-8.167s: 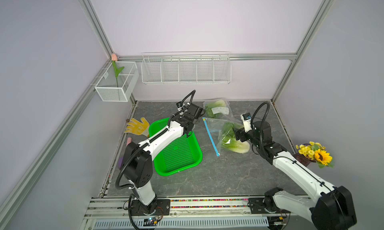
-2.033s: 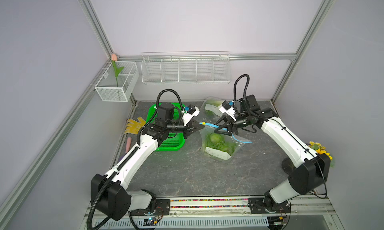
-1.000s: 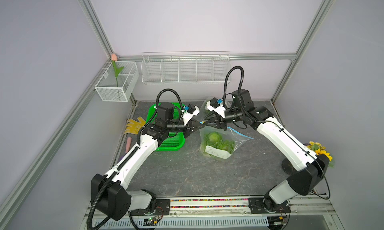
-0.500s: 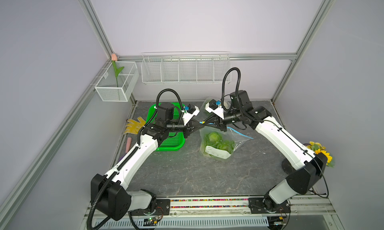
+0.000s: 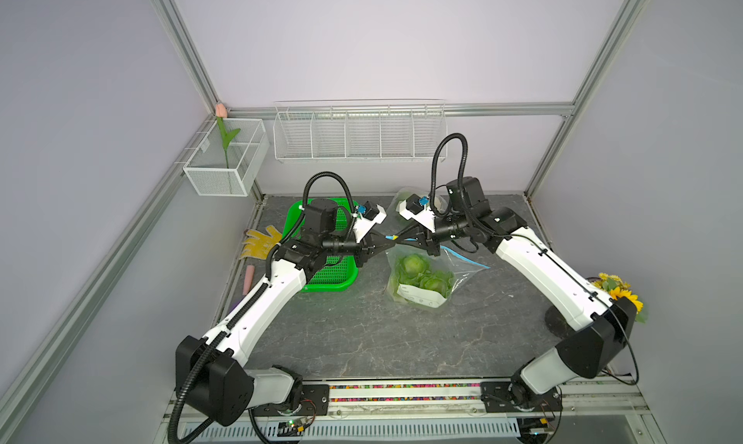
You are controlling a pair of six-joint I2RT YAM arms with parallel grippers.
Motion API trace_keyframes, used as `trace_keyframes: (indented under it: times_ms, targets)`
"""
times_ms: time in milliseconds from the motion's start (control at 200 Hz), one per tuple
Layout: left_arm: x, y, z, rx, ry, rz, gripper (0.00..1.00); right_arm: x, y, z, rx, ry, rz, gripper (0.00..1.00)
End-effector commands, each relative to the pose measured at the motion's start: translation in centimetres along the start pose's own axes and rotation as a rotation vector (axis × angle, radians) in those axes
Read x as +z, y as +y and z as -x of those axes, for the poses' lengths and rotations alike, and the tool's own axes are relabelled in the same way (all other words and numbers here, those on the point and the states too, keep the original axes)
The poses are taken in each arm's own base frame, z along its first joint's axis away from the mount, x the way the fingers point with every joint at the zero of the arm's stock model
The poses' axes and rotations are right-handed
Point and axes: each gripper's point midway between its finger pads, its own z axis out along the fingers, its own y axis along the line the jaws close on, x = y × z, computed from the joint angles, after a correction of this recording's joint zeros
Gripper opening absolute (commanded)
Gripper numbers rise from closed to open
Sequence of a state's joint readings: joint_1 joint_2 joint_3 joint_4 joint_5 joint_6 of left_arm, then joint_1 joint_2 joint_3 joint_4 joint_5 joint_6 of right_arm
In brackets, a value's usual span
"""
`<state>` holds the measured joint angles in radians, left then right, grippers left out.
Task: Open the zip-top bag and take out the chinese cabbages
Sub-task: Unzip the zipper on the zipper food storage bag.
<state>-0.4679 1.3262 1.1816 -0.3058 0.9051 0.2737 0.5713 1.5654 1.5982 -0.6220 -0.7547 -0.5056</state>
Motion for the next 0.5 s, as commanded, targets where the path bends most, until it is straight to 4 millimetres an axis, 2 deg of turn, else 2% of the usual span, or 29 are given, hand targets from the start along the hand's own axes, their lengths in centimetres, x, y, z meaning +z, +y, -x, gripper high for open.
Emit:
trace_keyframes:
  times_ms: [0, 150, 290, 495]
  targets:
    - [-0.4, -0.1, 0.3, 0.028, 0.001, 0.017, 0.00, -1.5, 0.0, -0.1, -0.015, -0.008, -0.033, 0.12]
    - [-0.6, -0.1, 0.6, 0.029, -0.005, 0.025, 0.00, -2.4, -0.1, -0.6, -0.019, -0.005, -0.056, 0.12]
    - [-1.3, 1.1, 0.6, -0.008, -0.010, 0.088, 0.00, -3.5, -0.4, -1.2, -0.017, 0.000, -0.088, 0.12]
    - [-3.9, 3.6, 0.5, -0.053, -0.042, 0.227, 0.00, -4.8, -0.3, -2.1, 0.014, 0.019, -0.108, 0.12]
